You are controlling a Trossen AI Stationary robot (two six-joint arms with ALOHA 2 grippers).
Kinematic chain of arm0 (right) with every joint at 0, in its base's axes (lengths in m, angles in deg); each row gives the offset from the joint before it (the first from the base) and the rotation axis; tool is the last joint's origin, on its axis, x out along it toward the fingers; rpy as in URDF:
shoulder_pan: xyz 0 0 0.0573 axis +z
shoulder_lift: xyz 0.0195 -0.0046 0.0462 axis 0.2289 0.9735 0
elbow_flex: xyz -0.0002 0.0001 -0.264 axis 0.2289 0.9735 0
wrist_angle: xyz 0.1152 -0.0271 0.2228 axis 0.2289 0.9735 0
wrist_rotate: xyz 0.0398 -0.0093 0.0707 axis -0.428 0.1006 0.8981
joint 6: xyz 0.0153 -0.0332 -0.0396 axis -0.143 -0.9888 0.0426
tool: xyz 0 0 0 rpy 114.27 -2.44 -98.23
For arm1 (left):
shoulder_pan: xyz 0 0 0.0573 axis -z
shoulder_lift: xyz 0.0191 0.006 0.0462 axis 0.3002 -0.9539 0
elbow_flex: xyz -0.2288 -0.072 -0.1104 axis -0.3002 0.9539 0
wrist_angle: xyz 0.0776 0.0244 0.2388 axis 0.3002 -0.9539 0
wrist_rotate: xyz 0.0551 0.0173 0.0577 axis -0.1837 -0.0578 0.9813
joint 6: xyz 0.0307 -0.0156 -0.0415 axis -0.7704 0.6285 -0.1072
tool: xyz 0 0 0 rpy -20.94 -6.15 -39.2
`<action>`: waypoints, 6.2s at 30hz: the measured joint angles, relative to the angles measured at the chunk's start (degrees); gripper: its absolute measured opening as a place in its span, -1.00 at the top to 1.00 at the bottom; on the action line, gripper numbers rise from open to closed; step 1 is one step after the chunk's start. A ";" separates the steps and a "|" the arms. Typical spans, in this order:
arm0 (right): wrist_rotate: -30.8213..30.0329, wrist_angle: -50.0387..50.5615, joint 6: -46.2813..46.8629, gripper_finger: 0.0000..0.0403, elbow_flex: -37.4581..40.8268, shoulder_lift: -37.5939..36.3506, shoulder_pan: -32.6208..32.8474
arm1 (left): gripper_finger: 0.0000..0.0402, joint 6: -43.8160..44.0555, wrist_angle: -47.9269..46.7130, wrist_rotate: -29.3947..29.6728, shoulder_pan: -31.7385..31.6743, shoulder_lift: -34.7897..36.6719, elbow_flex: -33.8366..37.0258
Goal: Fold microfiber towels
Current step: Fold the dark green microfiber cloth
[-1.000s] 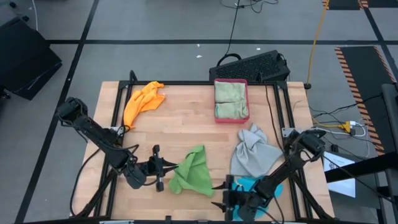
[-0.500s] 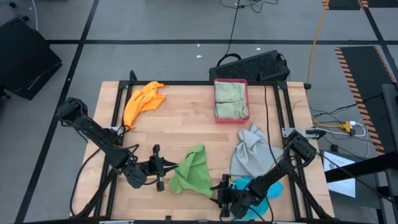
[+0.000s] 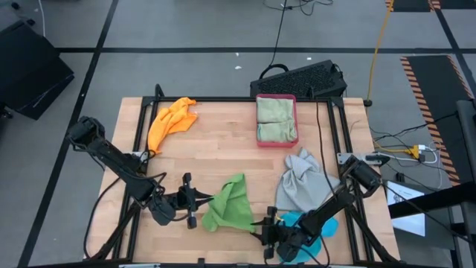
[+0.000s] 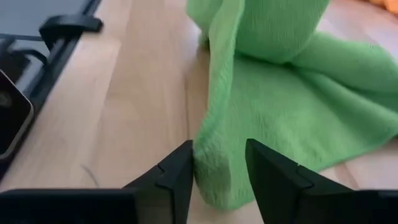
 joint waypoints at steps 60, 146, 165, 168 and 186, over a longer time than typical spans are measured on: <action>34.27 15.16 -5.29 0.98 0.00 -11.55 -8.33 | 0.01 -8.33 -12.22 -3.82 6.93 -17.06 0.00; -6.27 25.31 0.91 0.09 -8.90 3.35 1.31 | 0.97 2.72 -17.52 -5.59 -1.07 -9.64 0.00; -6.03 25.68 -7.98 0.54 -8.90 -0.73 1.60 | 0.98 3.29 -17.52 -5.99 -1.07 -9.64 0.00; -6.01 25.73 -8.74 0.56 -8.90 -0.74 1.59 | 0.96 3.46 -17.52 -5.99 -1.07 -9.64 0.00; -1.20 25.70 -8.04 0.78 -8.90 -0.76 1.77 | 0.95 3.46 -17.52 -6.01 -1.07 -9.64 0.00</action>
